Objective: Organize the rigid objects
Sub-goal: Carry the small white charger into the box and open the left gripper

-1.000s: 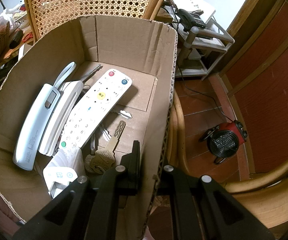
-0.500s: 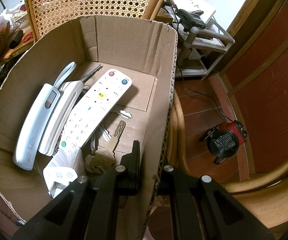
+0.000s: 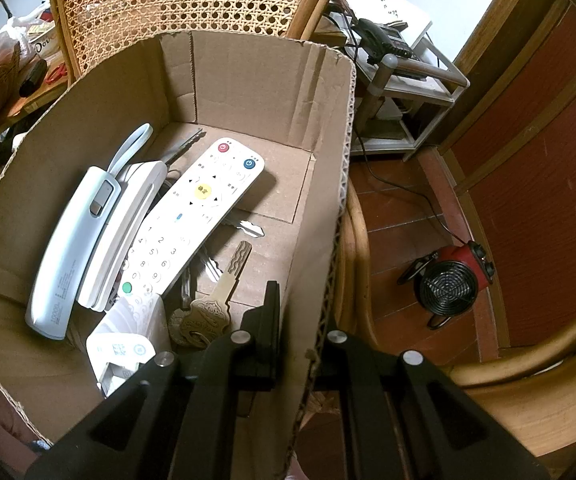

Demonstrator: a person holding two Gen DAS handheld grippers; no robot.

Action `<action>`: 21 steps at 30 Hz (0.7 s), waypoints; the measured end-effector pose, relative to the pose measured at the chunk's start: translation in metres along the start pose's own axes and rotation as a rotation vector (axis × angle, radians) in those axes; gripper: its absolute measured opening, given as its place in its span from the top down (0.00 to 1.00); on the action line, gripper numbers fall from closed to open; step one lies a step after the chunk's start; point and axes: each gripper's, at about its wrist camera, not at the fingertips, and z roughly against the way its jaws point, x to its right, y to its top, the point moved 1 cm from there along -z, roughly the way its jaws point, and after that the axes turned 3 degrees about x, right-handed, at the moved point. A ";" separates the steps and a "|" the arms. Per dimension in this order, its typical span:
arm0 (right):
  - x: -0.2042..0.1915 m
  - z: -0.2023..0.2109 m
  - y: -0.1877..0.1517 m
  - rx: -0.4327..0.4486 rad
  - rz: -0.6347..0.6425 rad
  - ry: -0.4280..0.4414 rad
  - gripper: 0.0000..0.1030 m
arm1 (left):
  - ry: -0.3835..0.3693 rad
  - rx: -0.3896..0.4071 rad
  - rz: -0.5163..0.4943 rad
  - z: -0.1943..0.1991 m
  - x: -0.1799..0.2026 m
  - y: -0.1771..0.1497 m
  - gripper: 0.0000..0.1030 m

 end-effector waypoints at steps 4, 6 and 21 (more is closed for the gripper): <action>-0.001 0.001 -0.001 -0.001 0.001 -0.002 0.91 | -0.005 -0.003 0.007 0.002 0.000 -0.002 0.96; -0.001 0.001 -0.001 -0.001 0.001 -0.002 0.91 | 0.008 -0.006 -0.005 0.000 0.002 -0.003 0.97; 0.000 0.000 0.000 0.000 0.002 0.000 0.91 | 0.051 0.017 0.031 0.016 0.010 0.001 0.99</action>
